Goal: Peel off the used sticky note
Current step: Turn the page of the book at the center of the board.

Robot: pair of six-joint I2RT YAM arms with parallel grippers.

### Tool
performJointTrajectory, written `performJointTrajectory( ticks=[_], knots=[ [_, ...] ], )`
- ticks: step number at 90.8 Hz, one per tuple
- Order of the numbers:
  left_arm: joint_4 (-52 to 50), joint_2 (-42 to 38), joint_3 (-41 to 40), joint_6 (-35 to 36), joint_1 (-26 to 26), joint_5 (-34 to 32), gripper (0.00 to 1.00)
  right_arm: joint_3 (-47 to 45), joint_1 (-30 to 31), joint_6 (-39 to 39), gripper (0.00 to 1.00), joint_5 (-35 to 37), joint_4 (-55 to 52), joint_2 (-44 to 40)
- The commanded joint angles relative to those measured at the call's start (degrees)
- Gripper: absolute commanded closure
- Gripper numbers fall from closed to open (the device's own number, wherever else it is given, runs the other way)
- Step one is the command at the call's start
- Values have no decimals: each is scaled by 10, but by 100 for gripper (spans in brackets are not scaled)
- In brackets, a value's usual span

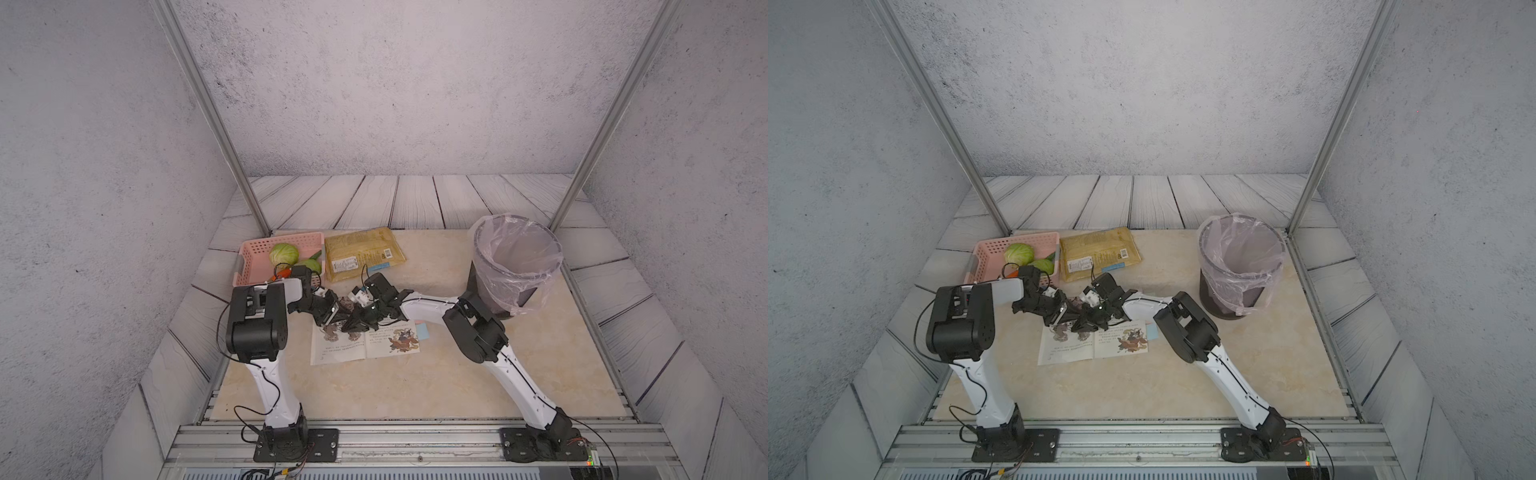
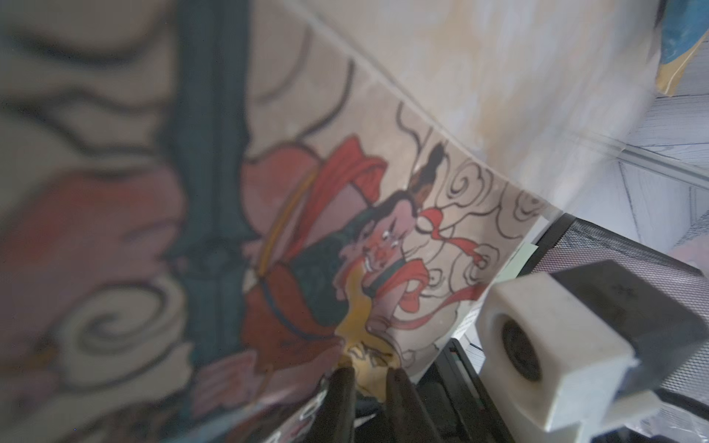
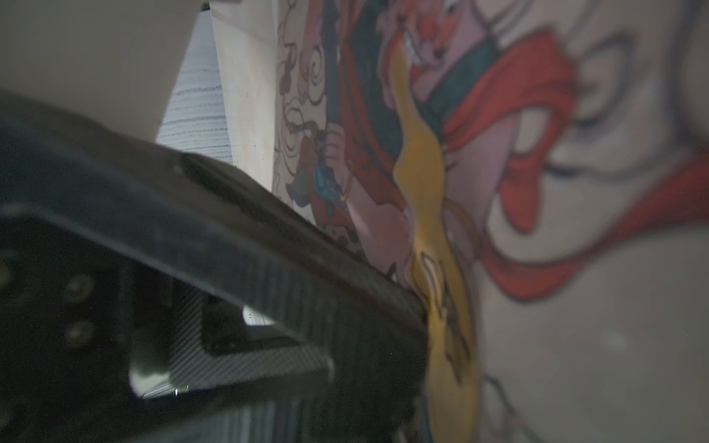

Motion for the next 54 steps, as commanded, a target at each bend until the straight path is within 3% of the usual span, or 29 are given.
performJointTrajectory(
  ticks=[1,12,21,36,54],
  knots=[
    [-18,15,-1,17,3,-57,79,-21,0,-12,100,34,-25,-25],
    [-31,14,-6,42,4,-102,81,-44,-3,-46,100,58,-51,-72],
    [-41,11,-2,57,3,-122,82,-91,-19,-80,89,75,-87,-145],
    [-48,-1,0,70,4,-136,82,-174,-84,-149,80,144,-194,-272],
    [-43,-26,-7,72,4,-133,82,-169,-161,-219,51,202,-312,-312]
  ],
)
